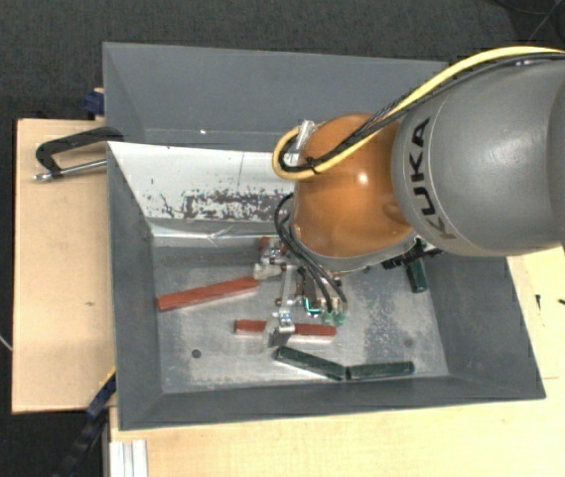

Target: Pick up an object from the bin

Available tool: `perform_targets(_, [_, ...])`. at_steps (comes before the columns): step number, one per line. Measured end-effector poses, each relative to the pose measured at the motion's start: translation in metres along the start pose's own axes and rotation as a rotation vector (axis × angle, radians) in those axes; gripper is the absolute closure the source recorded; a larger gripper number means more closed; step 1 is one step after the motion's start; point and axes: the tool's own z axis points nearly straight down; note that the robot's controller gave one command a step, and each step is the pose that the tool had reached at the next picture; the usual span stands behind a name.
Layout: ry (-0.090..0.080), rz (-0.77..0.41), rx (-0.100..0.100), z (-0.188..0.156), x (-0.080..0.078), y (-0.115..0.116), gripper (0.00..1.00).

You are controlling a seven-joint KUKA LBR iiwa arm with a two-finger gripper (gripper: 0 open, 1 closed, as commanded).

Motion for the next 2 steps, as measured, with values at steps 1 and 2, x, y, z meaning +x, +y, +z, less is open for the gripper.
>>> perform_targets(1, [-0.002,0.002,-0.001,0.002,-0.002,0.000,0.00])
perform_targets(2, [0.006,0.165,0.001,0.035,-0.005,-0.048,0.00])
